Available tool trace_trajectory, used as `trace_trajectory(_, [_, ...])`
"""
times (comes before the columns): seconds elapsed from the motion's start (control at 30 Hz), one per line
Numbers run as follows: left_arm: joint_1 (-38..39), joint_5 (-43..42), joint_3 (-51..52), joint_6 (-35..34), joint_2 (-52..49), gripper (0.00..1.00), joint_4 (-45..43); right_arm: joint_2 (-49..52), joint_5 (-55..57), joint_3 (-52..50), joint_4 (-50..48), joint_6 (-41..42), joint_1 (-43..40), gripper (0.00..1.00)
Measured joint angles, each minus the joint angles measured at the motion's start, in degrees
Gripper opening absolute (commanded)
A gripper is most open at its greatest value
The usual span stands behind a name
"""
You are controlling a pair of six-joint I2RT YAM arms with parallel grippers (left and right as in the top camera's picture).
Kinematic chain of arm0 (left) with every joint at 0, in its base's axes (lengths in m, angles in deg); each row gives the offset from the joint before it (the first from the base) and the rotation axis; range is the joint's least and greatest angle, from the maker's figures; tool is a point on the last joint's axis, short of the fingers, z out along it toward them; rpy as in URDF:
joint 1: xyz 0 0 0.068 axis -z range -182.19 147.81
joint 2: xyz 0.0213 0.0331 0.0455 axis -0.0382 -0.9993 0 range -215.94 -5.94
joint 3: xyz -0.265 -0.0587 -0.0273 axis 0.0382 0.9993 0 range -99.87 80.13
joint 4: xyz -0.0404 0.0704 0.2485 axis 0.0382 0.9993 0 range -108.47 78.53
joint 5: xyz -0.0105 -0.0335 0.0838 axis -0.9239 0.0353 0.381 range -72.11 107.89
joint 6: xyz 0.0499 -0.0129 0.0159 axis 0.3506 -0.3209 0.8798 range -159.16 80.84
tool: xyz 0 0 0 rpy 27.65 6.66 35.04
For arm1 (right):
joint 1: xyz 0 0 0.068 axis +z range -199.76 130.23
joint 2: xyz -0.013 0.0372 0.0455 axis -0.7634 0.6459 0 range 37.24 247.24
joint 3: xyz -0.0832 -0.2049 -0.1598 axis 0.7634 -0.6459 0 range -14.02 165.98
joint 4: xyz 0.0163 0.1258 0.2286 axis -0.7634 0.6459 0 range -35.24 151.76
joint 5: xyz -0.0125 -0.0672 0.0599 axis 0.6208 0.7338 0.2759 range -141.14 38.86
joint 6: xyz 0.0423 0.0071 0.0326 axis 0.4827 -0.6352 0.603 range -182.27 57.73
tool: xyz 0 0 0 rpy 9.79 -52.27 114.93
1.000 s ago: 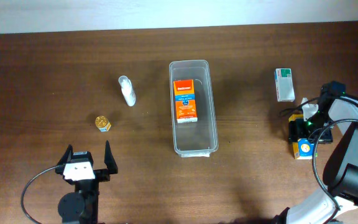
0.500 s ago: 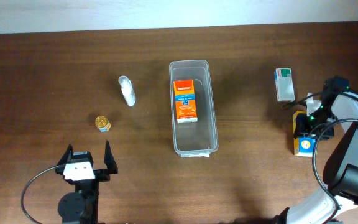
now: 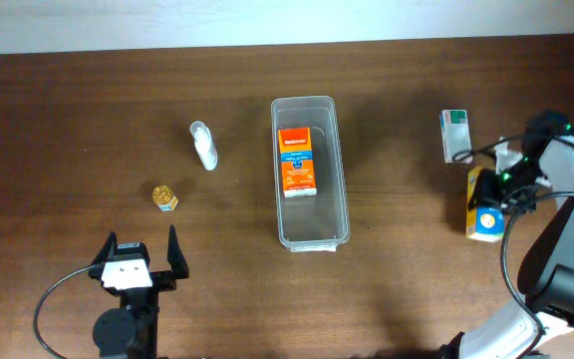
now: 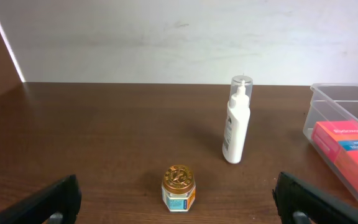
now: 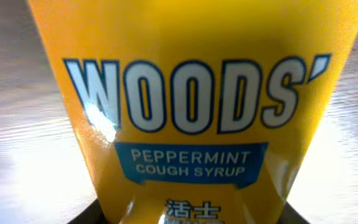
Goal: Pack container
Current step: 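Lift the Woods' box and carry it over the container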
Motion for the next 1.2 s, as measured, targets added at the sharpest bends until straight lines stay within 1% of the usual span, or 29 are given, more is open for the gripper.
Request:
trace_trajectory(0.07, [0.00,0.00,0.00,0.00,0.00,1.00,0.00,0.11,-3.19,3.43,2.36,1.05,0.02,0.40])
trace_trajectory(0.13, [0.00,0.00,0.00,0.00,0.00,0.99,0.00,0.22,-7.15,8.09,5.64,2.12,0.13,0.37])
trace_trajectory(0.27, [0.00,0.00,0.00,0.00,0.00,1.00,0.00,0.22,-15.32,18.62,11.15,3.41,2.10,0.36])
trace_trajectory(0.4, [0.00,0.00,0.00,0.00,0.00,0.99,0.00,0.22,-19.82,28.02,12.59,5.79,7.56,0.37])
trace_trajectory(0.5, [0.00,0.00,0.00,0.00,0.00,1.00,0.00,0.22,-21.51,33.42,11.45,8.20,14.19,0.37])
trace_trajectory(0.67, [0.00,0.00,0.00,0.00,0.00,0.99,0.00,0.22,-20.52,35.32,7.15,13.92,25.00,0.42])
trace_trajectory(0.87, [0.00,0.00,0.00,0.00,0.00,0.99,0.00,0.66,-13.94,35.32,4.07,21.66,36.65,0.42])
trace_trajectory(1.07, [0.00,0.00,0.00,0.00,0.00,0.99,0.00,2.45,-6.97,35.32,2.84,29.00,44.41,0.42])
trace_trajectory(1.2, [0.00,0.00,0.00,0.00,0.00,0.99,0.00,5.97,-4.63,35.32,1.88,31.54,47.43,0.42])
